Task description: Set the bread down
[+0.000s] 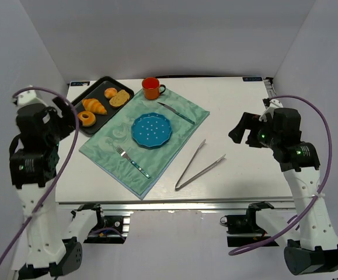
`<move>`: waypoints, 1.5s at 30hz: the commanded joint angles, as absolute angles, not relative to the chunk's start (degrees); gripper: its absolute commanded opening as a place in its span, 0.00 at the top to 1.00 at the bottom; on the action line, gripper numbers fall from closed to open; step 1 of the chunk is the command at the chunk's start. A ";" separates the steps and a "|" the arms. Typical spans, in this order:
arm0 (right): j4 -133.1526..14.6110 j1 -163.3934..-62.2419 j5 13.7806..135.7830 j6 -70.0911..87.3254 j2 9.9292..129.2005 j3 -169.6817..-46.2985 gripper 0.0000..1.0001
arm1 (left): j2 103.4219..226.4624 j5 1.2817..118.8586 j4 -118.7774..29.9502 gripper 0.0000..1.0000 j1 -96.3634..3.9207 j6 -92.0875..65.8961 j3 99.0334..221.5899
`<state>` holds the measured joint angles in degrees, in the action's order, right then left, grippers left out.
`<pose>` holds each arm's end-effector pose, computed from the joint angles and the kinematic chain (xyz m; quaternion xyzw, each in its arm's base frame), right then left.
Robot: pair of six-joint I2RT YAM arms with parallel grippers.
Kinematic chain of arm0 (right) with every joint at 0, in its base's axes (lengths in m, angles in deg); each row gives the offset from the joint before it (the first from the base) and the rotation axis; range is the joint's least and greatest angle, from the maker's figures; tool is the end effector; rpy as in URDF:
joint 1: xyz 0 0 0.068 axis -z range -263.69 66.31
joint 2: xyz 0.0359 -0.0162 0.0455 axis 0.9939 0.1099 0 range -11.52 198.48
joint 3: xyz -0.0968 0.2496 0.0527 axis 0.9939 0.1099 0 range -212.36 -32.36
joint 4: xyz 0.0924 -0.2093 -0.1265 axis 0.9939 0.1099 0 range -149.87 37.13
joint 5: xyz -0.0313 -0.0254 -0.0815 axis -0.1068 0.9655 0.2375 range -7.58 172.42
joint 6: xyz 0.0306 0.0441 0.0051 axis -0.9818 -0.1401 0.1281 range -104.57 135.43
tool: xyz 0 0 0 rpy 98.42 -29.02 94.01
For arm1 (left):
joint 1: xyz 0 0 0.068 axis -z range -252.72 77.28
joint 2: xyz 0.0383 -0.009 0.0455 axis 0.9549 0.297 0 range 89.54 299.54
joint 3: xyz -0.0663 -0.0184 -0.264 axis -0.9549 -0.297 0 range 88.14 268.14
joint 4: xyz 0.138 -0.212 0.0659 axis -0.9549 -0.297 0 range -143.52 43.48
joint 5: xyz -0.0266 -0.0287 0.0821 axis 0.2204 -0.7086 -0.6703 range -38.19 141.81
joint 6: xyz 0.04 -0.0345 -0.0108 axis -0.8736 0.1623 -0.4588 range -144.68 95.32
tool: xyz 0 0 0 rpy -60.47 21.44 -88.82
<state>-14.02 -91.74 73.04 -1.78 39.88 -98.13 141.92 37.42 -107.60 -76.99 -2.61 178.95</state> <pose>0.1682 0.0297 0.3819 0.0295 0.8698 0.1762 0.4599 0.1126 0.0172 0.4801 -0.2557 0.7881 0.0179 0.5596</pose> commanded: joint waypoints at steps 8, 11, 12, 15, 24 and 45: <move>-17.60 -92.04 71.52 -7.94 39.45 -94.84 0.11 | 144.20 48.11 -120.60 0.02 -76.85 1.16 176.21; -13.64 -93.70 77.82 -17.76 38.42 -94.24 0.11 | 144.55 50.75 -121.75 0.04 -76.85 1.52 175.51; -13.37 -95.02 79.68 -21.18 37.71 -93.01 0.11 | 145.08 51.45 -122.80 0.04 -76.85 1.43 175.51; -9.42 -104.40 90.05 -38.41 35.86 -88.89 0.11 | 147.88 53.98 -126.30 0.03 -76.85 -0.15 177.51; 2.00 -140.28 108.61 -73.67 63.34 -98.70 0.10 | 148.34 57.16 -126.50 0.02 -75.62 -1.03 176.91; -4.14 -143.19 108.52 -83.80 84.81 -100.83 0.11 | 145.35 52.60 -127.29 0.02 -63.94 -1.91 175.24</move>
<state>-4.80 -143.74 105.34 -81.65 83.59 -101.78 146.16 53.74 -123.42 -65.02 -1.04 175.82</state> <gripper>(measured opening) 0.895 0.983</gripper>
